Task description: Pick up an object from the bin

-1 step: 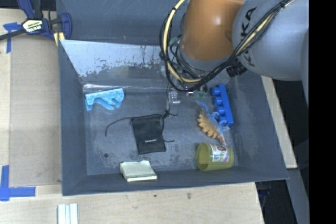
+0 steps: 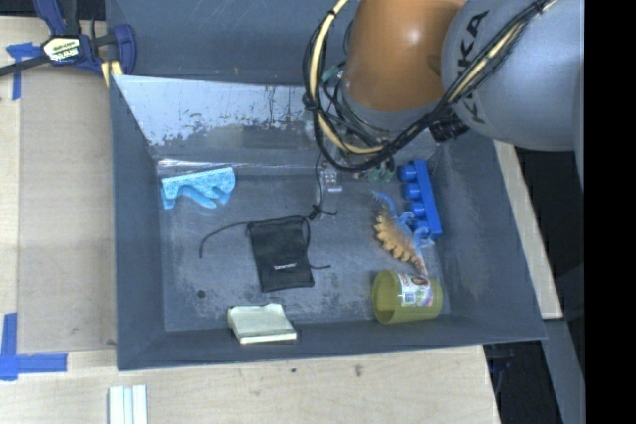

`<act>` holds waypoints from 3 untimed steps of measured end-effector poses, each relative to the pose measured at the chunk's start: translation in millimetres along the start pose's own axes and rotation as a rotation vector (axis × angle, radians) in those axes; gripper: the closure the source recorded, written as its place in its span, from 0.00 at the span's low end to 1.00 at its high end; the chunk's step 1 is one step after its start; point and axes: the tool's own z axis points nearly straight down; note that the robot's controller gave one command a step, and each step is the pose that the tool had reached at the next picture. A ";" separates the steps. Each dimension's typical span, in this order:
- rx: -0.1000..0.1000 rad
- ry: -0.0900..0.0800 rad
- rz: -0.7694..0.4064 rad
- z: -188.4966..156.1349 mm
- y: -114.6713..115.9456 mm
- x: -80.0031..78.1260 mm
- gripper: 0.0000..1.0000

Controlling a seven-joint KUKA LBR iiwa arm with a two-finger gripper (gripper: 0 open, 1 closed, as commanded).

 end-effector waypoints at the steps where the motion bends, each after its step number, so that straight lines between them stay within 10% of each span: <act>1: 0.000 -0.004 -0.059 32.0 -1.4 29.5 0.00; 2: 0.000 0.003 -0.257 58.9 -1.4 45.4 0.00; 3: 0.000 -0.006 -0.367 82.0 -1.5 43.2 1.00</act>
Offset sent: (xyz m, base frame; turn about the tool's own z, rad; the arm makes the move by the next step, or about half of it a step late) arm -0.0400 -0.0020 -0.0634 -0.2981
